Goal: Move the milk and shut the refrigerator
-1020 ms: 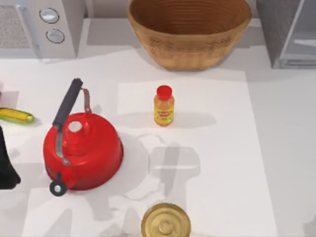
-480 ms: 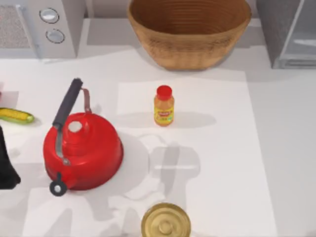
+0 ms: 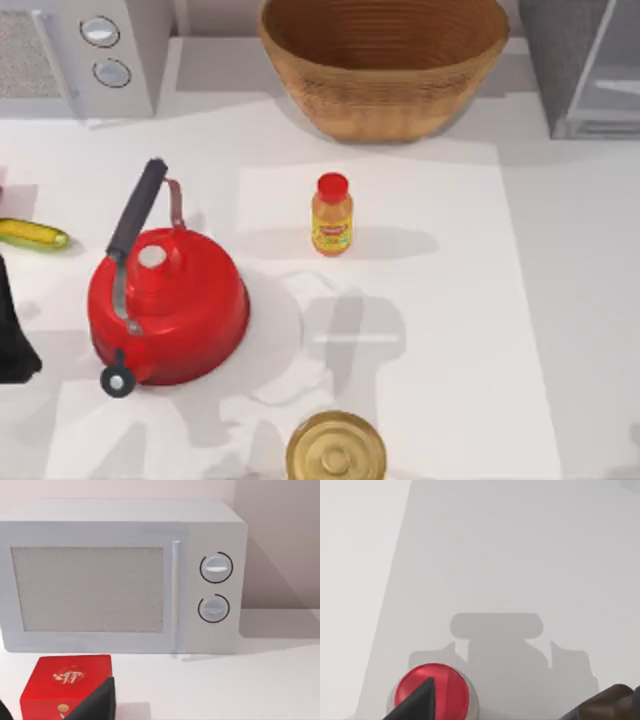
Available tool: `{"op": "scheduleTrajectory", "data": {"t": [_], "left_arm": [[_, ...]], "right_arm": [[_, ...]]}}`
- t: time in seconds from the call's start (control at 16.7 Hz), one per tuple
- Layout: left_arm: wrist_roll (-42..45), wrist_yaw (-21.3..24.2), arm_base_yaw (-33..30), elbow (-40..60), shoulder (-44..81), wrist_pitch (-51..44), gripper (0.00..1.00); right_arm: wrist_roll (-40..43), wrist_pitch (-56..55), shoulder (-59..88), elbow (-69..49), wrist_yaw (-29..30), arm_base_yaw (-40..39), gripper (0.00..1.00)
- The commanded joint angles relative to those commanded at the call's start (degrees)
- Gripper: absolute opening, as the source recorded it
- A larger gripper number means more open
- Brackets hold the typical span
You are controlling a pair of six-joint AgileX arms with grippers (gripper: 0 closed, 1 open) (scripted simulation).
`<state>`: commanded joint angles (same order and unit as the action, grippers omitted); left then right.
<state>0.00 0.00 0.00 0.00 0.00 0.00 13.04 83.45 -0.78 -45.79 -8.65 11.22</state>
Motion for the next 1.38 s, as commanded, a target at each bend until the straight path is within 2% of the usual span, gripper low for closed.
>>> {"op": "scheduleTrajectory", "data": {"t": [0.24,0.6,0.84,1.14,1.38], "left_arm": [[0.0,0.0,0.0,0.0,0.0,0.0,1.0],[0.0,0.0,0.0,0.0,0.0,0.0,1.0],[0.0,0.0,0.0,0.0,0.0,0.0,1.0],[0.0,0.0,0.0,0.0,0.0,0.0,1.0],[0.0,0.0,0.0,0.0,0.0,0.0,1.0]], "right_arm": [[19.4,-0.5,20.4,-9.3,-11.3,19.5,1.0],[57.4,-0.9,62.6,-21.8,-28.4,56.4,1.0],[80.0,-0.7,86.0,-27.1,-37.2,75.8,1.0],[98.5,0.0,102.0,-29.9,-43.9,89.6,1.0],[103.2,0.5,104.7,-30.3,-45.6,92.5,1.0]]}}
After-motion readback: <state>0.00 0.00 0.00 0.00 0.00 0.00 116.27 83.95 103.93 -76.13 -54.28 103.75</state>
